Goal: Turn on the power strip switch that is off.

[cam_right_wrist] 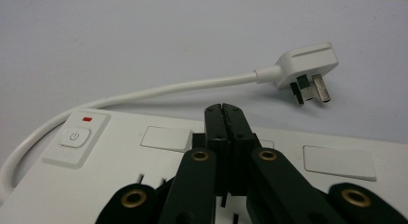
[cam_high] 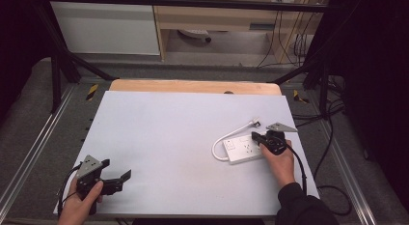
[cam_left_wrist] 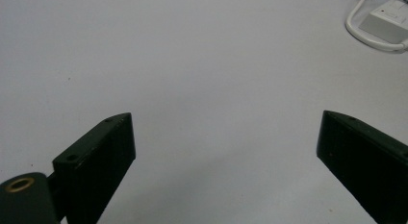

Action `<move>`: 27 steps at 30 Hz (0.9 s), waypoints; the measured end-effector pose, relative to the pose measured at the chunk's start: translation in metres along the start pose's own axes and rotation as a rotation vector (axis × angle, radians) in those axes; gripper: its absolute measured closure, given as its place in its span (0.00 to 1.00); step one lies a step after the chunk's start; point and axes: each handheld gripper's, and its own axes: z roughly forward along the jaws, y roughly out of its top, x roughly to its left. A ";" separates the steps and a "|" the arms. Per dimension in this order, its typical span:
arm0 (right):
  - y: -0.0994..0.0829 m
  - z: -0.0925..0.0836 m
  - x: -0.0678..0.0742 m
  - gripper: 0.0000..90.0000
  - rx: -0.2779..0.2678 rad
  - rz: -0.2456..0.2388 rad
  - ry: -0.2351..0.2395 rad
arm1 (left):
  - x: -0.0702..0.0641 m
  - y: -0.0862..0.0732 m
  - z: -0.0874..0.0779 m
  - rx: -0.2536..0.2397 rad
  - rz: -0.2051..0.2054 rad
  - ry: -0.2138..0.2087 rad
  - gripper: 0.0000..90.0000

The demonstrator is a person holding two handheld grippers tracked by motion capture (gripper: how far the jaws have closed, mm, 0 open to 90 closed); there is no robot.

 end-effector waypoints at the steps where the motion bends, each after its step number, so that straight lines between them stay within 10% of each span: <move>1: 0.000 0.000 0.000 1.00 0.000 0.000 0.000 | 0.000 0.000 0.000 0.000 0.000 0.000 0.07; 27: -0.001 0.002 0.000 1.00 0.008 0.005 0.005 | 0.001 0.000 0.000 -0.002 0.000 0.000 0.07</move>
